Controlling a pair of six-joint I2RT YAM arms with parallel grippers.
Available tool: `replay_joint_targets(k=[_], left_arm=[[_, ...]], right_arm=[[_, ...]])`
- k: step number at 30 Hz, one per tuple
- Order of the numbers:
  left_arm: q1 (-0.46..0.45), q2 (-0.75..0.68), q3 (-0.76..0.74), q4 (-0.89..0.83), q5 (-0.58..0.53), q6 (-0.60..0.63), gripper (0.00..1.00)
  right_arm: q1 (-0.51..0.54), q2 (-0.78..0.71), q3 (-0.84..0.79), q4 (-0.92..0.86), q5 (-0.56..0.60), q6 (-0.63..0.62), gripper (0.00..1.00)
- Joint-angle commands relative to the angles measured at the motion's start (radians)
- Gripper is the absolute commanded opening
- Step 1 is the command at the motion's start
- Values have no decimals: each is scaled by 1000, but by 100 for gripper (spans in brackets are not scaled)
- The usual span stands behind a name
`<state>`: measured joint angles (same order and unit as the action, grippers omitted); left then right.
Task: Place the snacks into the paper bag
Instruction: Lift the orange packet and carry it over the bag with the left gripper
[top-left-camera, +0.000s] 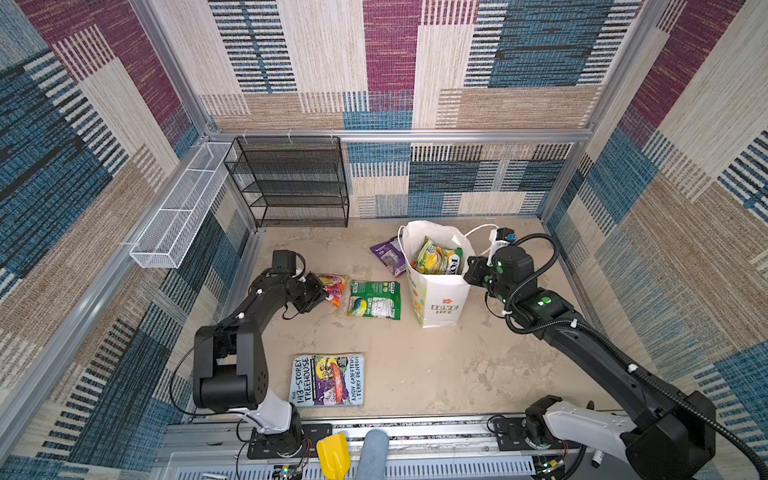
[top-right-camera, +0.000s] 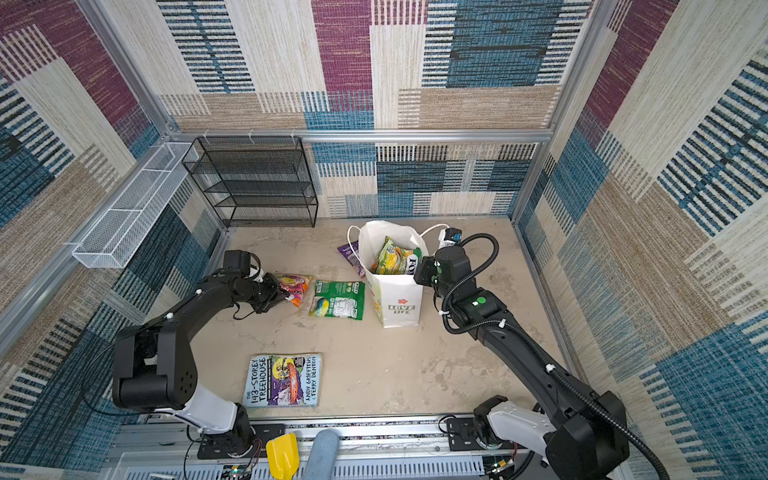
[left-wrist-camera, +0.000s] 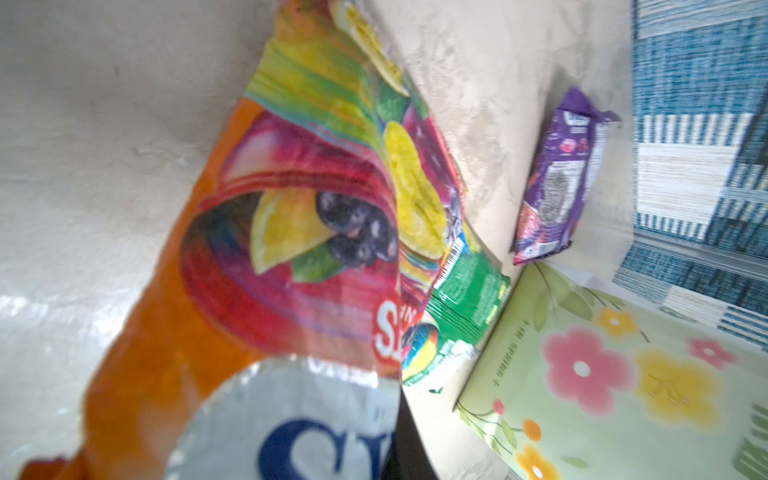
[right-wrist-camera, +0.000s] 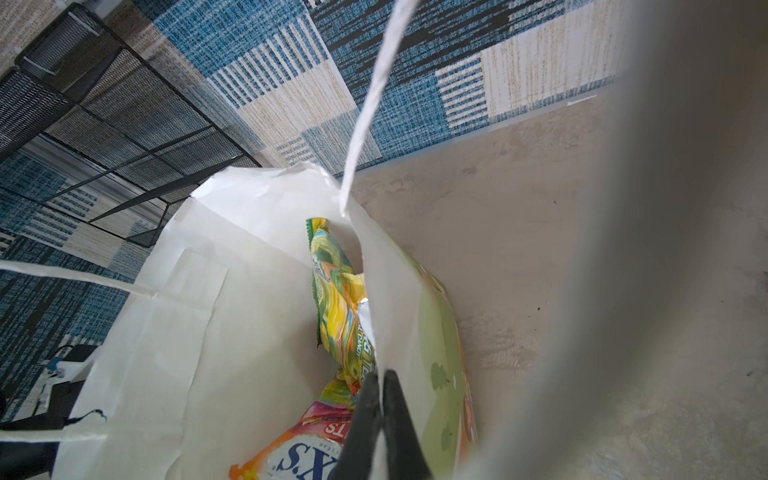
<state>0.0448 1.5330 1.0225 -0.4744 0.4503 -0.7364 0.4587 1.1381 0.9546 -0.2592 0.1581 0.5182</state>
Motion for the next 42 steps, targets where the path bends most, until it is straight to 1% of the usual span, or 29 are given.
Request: replay_joint_targets(k=[1, 5, 9, 13, 16, 19, 24, 34, 37, 39, 42], left_arm=[[1, -91, 14, -82, 27, 17, 0], [-19, -226, 73, -187, 9, 39, 0], [-61, -323, 179, -284, -18, 50, 0], [-148, -367, 326, -372, -78, 59, 0], [-254, -357, 478, -439, -161, 77, 0], [-358, -311, 643, -490, -211, 99, 0], [-482, -207, 868, -535, -275, 117, 0], [-743, 159, 1307, -737, -383, 226, 0], [-778, 279, 1451, -824, -400, 266, 0], [-787, 352, 1537, -881, -387, 278, 0], [-798, 425, 1592, -916, -375, 296, 0]], right_arm=[[1, -7, -6, 34, -9, -8, 0], [0, -4, -6, 37, -17, -10, 0], [0, -8, -6, 36, -20, -11, 0], [0, -16, -7, 37, -22, -11, 0], [0, -19, -8, 41, -26, -12, 0], [1, -17, -8, 41, -32, -13, 0], [0, -19, -9, 43, -34, -13, 0], [0, -22, -8, 45, -43, -14, 0], [1, -27, -14, 49, -42, -14, 0], [0, -27, -15, 51, -40, -15, 0], [0, -22, -13, 50, -41, -14, 0]])
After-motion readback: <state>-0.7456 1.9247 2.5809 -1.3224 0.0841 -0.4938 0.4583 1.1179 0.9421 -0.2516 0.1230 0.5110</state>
